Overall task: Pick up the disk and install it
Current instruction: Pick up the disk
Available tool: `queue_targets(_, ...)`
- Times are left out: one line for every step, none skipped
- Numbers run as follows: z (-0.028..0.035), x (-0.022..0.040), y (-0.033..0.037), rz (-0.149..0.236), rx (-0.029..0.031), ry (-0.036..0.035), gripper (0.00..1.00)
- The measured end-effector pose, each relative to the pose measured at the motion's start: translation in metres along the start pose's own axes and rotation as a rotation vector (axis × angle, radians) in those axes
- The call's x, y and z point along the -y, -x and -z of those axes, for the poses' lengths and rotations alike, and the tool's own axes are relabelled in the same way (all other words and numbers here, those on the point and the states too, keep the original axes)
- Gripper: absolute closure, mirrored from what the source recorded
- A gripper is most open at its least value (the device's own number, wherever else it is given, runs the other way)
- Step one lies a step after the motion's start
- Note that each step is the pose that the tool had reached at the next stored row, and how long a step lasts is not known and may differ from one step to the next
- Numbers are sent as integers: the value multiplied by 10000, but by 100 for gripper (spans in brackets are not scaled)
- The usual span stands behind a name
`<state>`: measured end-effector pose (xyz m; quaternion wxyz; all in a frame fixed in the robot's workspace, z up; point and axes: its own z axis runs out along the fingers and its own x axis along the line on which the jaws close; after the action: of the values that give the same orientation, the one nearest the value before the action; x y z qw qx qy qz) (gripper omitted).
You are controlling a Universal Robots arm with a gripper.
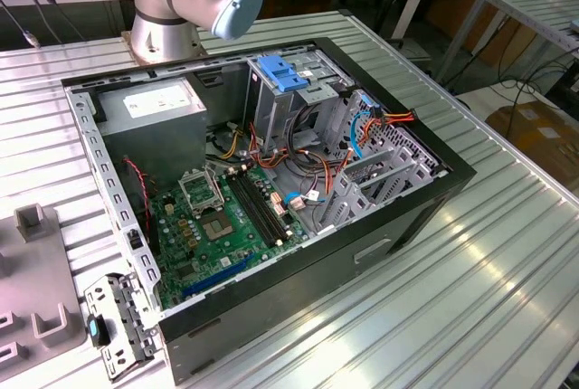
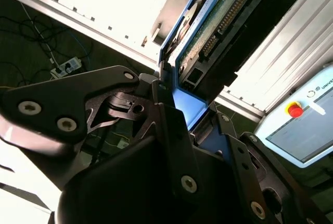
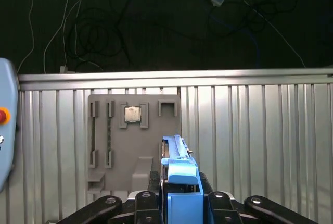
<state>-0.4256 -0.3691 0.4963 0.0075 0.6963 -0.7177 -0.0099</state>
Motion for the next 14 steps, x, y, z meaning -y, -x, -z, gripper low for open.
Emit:
queue_targets(0, 8, 0, 0, 1, -1, 63)
queue_targets(0, 23, 1, 0, 0, 0, 63)
queue_targets(0, 33, 1, 0, 1, -1, 63)
queue_targets(0, 40, 1, 0, 1, -1, 63)
queue_targets(1, 51, 2, -1, 1, -1, 63)
queue_targets(1, 61, 2, 0, 1, -1, 63)
queue_targets(1, 66, 2, 0, 1, -1, 63)
queue_targets(2, 73, 2, 0, 0, -1, 63)
queue_targets(2, 86, 3, 0, 1, -1, 63)
queue_targets(2, 95, 3, 0, 1, -1, 63)
queue_targets(2, 103, 3, 0, 0, -1, 63)
queue_targets(2, 111, 3, -1, 1, -1, 63)
queue_targets(2, 118, 4, 0, 1, -1, 63)
queue_targets(3, 131, 4, 0, 0, 0, 63)
